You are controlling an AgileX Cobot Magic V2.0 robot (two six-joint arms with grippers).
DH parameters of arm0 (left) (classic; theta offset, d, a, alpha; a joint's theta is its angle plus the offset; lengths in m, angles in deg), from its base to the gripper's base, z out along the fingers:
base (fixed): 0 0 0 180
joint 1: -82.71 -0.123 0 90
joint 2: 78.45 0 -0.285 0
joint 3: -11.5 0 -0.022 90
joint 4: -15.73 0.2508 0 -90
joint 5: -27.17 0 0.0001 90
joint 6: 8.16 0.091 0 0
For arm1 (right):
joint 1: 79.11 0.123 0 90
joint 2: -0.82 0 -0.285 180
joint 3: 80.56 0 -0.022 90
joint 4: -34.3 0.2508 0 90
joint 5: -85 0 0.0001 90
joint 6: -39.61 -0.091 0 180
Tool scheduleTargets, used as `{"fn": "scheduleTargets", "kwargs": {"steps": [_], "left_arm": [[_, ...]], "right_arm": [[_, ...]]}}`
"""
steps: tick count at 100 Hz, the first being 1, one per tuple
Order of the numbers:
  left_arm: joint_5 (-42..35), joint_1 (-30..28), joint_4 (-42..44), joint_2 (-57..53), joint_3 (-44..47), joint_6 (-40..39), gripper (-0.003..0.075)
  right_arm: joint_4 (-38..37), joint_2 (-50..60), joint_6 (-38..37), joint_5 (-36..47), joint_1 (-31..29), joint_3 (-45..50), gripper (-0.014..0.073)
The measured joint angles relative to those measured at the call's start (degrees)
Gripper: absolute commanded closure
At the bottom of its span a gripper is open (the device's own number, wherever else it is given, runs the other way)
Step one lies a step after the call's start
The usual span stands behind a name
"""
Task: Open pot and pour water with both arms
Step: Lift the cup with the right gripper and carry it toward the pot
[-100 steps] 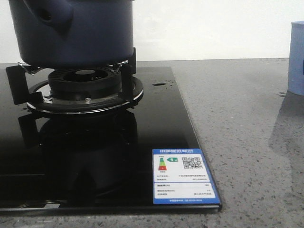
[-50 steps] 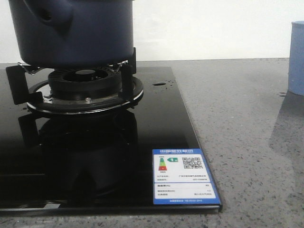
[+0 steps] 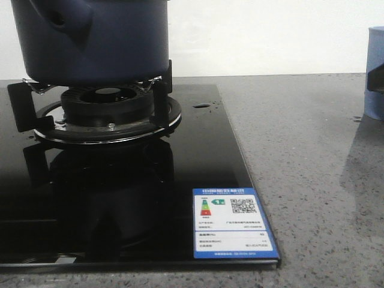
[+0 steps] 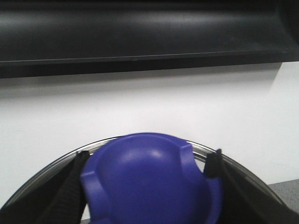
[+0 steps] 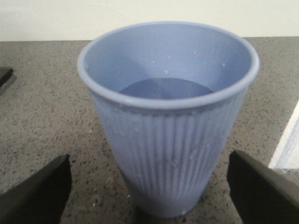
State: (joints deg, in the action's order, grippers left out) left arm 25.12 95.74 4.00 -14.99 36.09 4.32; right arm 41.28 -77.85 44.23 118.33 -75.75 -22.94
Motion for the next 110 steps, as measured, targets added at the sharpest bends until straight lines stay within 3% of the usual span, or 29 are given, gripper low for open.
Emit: {"fn": "scheduleTargets", "kwargs": {"steps": [25, 54, 79, 110], "left_arm": [[0.0, 0.0, 0.09, 0.0, 0.0, 0.0, 0.036], [0.0, 0.0, 0.09, 0.0, 0.0, 0.0, 0.036], [0.0, 0.0, 0.12, 0.0, 0.0, 0.0, 0.036], [0.0, 0.0, 0.12, 0.0, 0.0, 0.0, 0.036]], "right_arm": [[1.13, -5.88, 0.0, 8.56, 0.0, 0.0, -0.0005], [1.57, -8.84, 0.03, 10.25, 0.0, -2.15, 0.0001], [1.76, -8.84, 0.13, 9.22, 0.0, -3.22, 0.0214], [1.76, -8.84, 0.12, 9.09, 0.0, -3.33, 0.0223]]}}
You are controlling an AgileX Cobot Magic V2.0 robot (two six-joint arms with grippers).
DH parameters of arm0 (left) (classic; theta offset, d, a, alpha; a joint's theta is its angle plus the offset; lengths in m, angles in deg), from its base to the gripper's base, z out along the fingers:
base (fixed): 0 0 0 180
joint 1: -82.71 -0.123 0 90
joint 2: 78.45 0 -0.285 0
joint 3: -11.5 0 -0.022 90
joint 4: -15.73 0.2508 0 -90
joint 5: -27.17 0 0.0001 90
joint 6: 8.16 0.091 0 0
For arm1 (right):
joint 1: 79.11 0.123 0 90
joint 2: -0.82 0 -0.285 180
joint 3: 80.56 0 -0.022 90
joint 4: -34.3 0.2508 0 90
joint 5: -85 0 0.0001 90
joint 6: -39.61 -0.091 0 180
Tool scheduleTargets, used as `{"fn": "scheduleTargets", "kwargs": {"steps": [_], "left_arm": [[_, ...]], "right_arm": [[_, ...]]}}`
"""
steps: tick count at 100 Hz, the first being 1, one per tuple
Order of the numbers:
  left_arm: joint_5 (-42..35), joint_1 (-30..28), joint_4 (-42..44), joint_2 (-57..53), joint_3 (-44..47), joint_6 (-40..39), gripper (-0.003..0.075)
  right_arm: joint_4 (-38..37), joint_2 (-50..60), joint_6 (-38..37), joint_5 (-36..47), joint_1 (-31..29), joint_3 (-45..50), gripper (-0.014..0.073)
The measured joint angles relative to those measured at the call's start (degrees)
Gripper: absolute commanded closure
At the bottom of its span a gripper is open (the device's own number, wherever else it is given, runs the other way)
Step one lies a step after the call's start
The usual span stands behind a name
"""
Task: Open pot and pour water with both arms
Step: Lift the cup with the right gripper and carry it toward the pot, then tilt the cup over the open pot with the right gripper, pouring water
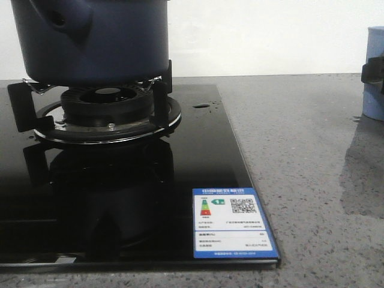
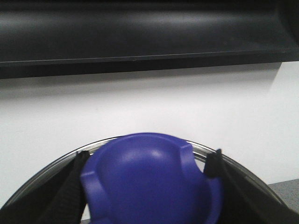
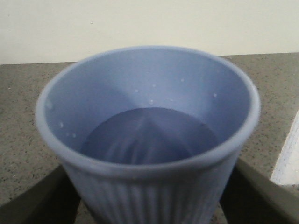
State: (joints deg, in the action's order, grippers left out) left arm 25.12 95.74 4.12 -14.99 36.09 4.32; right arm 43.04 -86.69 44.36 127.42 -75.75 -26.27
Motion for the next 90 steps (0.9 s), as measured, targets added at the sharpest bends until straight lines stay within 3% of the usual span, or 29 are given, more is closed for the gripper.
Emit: {"fn": "scheduleTargets", "kwargs": {"steps": [45, 65, 90], "left_arm": [[0.0, 0.0, 0.0, 0.0, 0.0, 0.0, 0.036], [0.0, 0.0, 0.0, 0.0, 0.0, 0.0, 0.036], [0.0, 0.0, 0.0, 0.0, 0.0, 0.0, 0.036]], "right_arm": [[-6.21, 2.92, 0.0, -3.65, 0.0, -0.12, 0.0223], [-9.71, 6.97, 0.0, -11.12, 0.87, -4.63, 0.0223], [-10.46, 7.76, 0.0, -20.21, 7.15, -14.1, 0.0223]]}}
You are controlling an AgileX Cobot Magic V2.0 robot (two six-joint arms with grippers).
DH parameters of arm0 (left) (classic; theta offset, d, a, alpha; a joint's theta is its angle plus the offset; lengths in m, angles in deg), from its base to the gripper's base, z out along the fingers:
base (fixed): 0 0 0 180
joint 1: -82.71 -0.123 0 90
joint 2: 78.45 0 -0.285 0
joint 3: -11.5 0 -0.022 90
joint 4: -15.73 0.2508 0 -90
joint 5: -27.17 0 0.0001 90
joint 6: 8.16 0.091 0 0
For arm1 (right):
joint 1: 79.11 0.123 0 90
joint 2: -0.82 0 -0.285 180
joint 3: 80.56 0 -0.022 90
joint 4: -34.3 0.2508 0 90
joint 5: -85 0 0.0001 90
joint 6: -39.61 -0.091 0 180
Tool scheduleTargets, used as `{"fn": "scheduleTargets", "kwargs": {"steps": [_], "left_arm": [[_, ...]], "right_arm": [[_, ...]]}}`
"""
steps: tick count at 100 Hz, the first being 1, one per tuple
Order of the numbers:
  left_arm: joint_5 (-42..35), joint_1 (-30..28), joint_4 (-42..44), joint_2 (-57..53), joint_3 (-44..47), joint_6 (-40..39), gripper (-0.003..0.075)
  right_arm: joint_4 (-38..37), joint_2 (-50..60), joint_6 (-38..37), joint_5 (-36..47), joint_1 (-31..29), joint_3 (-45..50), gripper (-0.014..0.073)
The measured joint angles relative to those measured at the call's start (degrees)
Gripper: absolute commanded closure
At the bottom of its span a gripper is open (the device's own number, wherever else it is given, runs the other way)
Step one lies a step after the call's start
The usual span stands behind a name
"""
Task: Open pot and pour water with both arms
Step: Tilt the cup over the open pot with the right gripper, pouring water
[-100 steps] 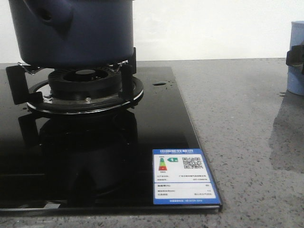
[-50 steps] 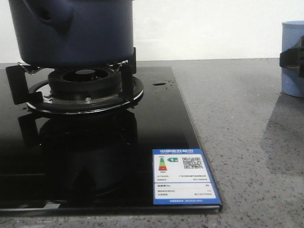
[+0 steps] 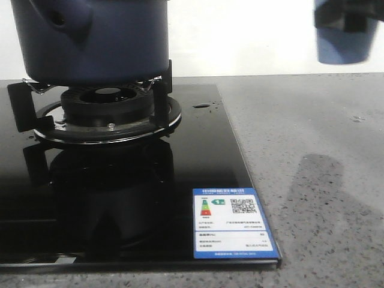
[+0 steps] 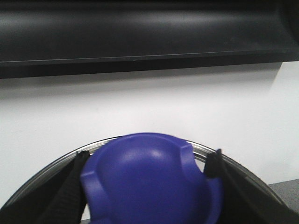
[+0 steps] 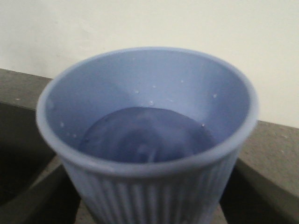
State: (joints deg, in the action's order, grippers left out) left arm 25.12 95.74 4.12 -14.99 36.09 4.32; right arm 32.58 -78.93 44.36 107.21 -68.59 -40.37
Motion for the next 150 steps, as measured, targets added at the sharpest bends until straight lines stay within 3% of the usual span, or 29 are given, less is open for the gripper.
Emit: {"fn": "scheduleTargets", "kwargs": {"steps": [46, 77, 150], "left_arm": [[0.0, 0.0, 0.0, 0.0, 0.0, 0.0, 0.036], [0.0, 0.0, 0.0, 0.0, 0.0, 0.0, 0.036], [0.0, 0.0, 0.0, 0.0, 0.0, 0.0, 0.036]], "right_arm": [[-2.45, -1.97, 0.0, -12.87, 10.85, -15.52, 0.0223], [-8.54, -6.84, 0.0, -22.21, 16.86, -25.62, 0.0223], [-31.17, -10.76, 0.0, -34.1, 24.76, -36.26, 0.0223]]}}
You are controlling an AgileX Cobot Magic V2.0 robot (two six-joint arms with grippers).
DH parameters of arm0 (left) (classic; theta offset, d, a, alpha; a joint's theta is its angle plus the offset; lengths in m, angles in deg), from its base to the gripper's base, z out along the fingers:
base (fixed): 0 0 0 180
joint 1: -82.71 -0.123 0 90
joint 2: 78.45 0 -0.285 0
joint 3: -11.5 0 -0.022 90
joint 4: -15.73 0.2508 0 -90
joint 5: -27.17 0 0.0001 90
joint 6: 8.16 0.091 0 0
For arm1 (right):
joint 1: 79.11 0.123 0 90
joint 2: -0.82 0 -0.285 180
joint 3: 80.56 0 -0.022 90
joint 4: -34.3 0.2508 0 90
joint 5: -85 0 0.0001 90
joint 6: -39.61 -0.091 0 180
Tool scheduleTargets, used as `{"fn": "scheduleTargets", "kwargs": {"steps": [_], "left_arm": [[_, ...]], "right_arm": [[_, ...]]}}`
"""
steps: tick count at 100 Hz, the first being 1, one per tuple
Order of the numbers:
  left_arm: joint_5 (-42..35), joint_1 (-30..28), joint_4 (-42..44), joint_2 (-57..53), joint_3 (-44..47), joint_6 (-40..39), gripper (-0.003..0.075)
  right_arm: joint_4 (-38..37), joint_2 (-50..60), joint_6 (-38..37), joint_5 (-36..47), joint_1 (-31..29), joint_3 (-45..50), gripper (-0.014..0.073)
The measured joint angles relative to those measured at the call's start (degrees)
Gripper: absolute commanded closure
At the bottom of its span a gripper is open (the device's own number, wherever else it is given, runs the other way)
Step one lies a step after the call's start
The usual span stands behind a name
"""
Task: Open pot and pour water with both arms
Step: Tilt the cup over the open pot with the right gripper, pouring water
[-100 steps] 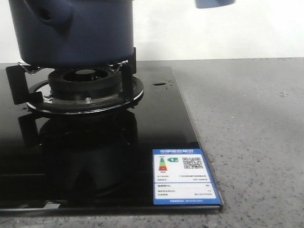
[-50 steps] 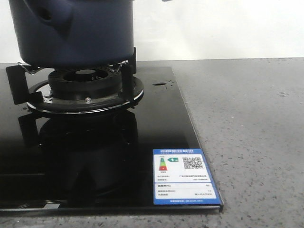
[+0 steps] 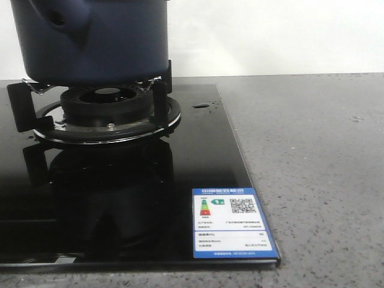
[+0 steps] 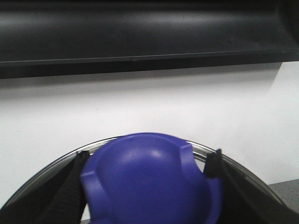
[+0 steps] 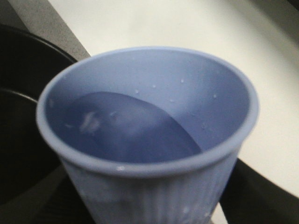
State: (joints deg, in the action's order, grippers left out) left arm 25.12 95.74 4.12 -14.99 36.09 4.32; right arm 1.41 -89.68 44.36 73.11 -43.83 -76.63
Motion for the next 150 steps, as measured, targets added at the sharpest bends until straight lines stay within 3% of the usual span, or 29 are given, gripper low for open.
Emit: {"fn": "scheduleTargets", "kwargs": {"steps": [44, 111, 150], "left_arm": [[0.0, 0.0, 0.0, 0.0, 0.0, 0.0, 0.036], [0.0, 0.0, 0.0, 0.0, 0.0, 0.0, 0.036], [0.0, 0.0, 0.0, 0.0, 0.0, 0.0, 0.036]], "right_arm": [[-17.76, -3.75, 0.0, -4.69, 3.49, -1.32, 0.0223], [-27.4, -5.24, 0.11, -5.92, 3.49, -4.21, 0.0223], [-37.45, -6.3, 0.11, -5.09, 3.49, -4.84, 0.0223]]}}
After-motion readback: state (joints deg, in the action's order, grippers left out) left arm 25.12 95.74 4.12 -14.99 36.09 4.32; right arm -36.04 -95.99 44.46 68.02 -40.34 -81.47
